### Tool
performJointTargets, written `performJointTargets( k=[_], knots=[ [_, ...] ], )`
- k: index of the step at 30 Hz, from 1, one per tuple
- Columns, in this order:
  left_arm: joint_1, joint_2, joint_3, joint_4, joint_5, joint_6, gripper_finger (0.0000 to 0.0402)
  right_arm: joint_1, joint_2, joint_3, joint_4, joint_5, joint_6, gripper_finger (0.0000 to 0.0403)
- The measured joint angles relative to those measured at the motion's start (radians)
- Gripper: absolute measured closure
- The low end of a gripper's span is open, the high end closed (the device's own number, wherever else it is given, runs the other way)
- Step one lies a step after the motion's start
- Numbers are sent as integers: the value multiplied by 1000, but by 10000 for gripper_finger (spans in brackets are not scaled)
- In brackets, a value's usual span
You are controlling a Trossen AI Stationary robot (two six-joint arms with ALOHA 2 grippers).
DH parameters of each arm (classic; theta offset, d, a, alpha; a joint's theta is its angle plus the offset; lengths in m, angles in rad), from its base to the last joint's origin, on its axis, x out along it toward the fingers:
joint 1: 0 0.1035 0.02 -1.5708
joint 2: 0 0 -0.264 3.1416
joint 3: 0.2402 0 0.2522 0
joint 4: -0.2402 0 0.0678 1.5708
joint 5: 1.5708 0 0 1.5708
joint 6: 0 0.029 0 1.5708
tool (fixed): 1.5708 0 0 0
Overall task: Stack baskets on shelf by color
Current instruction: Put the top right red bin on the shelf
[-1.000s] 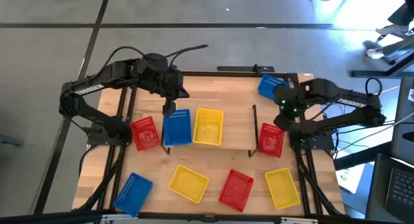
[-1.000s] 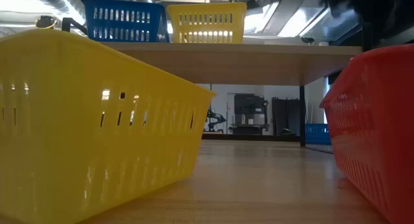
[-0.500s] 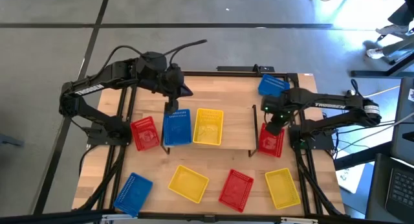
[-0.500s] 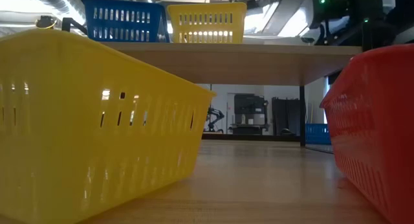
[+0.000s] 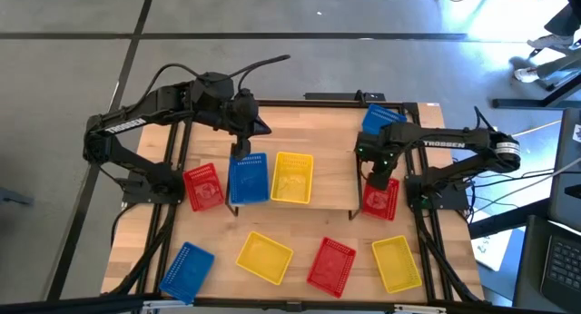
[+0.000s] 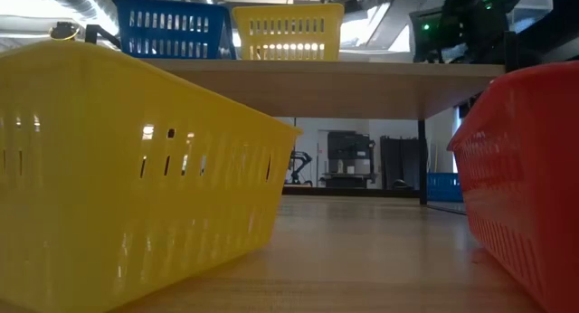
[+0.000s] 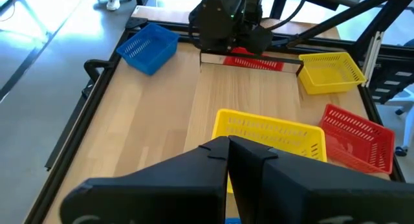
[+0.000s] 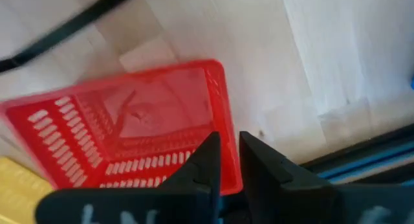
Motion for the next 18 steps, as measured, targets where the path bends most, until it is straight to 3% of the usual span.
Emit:
performJointTargets(
  k=[10,18],
  knots=[
    [0,0,0,-1,0,0,401,-37,29,1,28,-36,-56,351],
    [0,0,0,-2,0,1,401,-37,-100,-11,-53,-53,-49,351]
  ],
)
